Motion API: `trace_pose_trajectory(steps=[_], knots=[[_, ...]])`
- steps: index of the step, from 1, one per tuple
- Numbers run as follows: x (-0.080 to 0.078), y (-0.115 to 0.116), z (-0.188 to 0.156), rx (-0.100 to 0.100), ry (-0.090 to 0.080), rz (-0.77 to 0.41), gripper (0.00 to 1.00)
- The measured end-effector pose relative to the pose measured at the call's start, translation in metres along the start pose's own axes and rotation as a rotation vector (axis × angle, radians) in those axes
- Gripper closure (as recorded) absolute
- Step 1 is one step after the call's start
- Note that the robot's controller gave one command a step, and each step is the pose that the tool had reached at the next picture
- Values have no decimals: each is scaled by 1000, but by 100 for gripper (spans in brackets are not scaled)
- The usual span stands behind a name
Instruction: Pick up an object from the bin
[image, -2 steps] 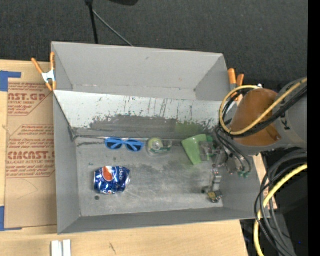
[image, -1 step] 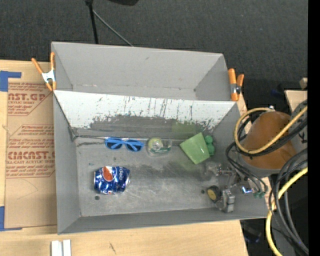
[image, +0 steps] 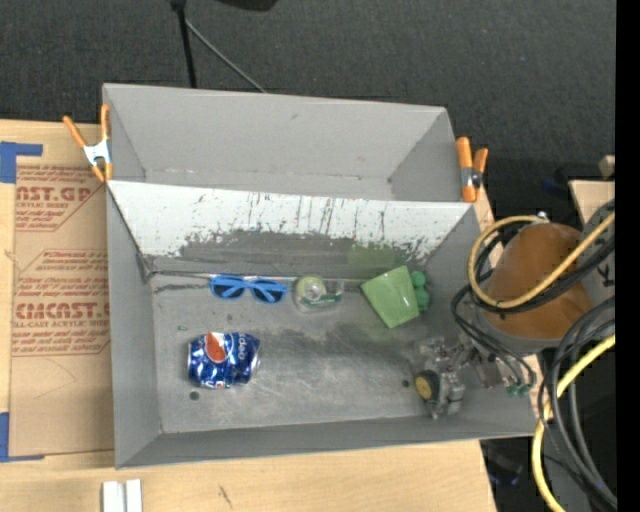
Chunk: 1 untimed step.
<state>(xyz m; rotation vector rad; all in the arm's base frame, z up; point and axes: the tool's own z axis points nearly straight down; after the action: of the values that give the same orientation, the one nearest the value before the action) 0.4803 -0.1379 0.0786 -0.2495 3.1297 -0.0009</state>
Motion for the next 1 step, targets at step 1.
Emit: trace_pose_trajectory(steps=[1], knots=[[-39, 1, -10, 0, -3, 39, 100]])
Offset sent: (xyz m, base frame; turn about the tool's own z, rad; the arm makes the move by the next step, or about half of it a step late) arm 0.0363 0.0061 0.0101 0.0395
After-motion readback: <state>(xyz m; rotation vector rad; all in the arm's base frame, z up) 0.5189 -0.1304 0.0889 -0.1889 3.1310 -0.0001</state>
